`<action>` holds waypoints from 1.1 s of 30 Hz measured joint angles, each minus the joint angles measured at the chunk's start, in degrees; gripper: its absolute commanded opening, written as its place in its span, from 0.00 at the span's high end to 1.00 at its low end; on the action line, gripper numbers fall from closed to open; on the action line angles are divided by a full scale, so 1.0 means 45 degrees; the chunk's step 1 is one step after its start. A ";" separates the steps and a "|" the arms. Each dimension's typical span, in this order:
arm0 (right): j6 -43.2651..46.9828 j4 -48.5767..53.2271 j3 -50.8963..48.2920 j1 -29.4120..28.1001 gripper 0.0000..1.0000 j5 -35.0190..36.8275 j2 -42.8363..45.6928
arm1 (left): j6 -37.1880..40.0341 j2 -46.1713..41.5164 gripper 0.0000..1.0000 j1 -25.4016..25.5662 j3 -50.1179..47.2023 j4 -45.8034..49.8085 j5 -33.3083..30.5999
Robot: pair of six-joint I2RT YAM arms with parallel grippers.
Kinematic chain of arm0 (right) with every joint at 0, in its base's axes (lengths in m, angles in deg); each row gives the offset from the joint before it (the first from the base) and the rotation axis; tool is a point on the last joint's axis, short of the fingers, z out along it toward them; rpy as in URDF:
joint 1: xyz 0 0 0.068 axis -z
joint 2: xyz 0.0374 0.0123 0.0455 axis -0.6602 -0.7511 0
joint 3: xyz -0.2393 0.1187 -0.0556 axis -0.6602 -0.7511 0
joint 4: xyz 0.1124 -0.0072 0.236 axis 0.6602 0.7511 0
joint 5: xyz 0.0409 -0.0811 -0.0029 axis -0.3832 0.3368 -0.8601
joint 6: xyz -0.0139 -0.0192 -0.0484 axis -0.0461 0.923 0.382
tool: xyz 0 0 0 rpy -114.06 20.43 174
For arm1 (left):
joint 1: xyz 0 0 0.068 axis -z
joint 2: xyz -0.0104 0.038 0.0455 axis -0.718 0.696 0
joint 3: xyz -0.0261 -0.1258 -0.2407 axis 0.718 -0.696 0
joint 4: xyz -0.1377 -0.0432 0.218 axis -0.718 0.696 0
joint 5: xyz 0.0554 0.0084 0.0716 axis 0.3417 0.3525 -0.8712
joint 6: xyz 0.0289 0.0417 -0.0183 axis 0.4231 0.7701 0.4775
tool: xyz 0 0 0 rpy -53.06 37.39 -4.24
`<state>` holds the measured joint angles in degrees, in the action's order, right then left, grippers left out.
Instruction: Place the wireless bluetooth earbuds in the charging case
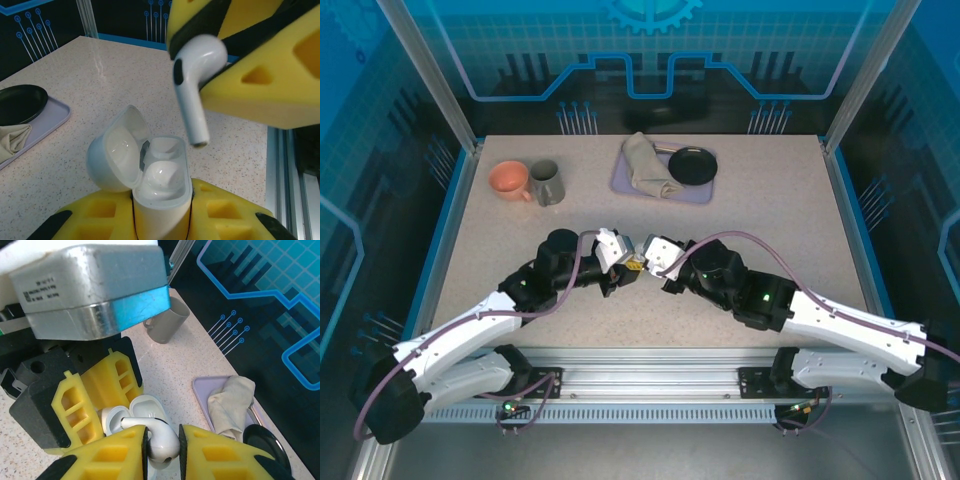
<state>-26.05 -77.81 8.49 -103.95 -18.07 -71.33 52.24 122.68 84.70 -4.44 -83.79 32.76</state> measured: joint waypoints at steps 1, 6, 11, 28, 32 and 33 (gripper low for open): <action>0.0044 -0.0005 0.0000 0.0000 0.76 0.0010 -0.0058 | 0.0000 0.0000 1.00 0.0000 0.0000 0.0000 0.0000; 0.0136 -0.0117 0.0000 0.0000 0.76 0.0039 -0.0330 | 0.0000 0.0000 1.00 0.0000 0.0000 -0.0005 0.0000; 0.0233 -0.0189 -0.0005 0.0000 0.76 0.0117 -0.0607 | 0.0005 0.0000 1.00 0.0000 0.0000 -0.0005 0.0000; 0.0704 -0.0486 -0.0223 0.0000 0.76 0.0355 -0.0763 | 0.0005 0.0000 1.00 0.0000 0.0005 -0.0005 0.0010; 0.0806 -0.0622 -0.0534 0.0000 0.76 0.0325 -0.0758 | 0.0005 0.0000 1.00 0.0000 0.0005 0.0039 0.0015; 0.0835 -0.0656 -0.0549 0.0000 0.75 0.0321 -0.0758 | 0.0005 0.0000 1.00 0.0000 0.0005 0.0049 0.0010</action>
<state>-22.29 -80.76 6.02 -103.95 -16.63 -74.74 52.26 122.68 84.70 -4.42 -83.57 32.80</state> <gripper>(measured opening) 0.245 0.240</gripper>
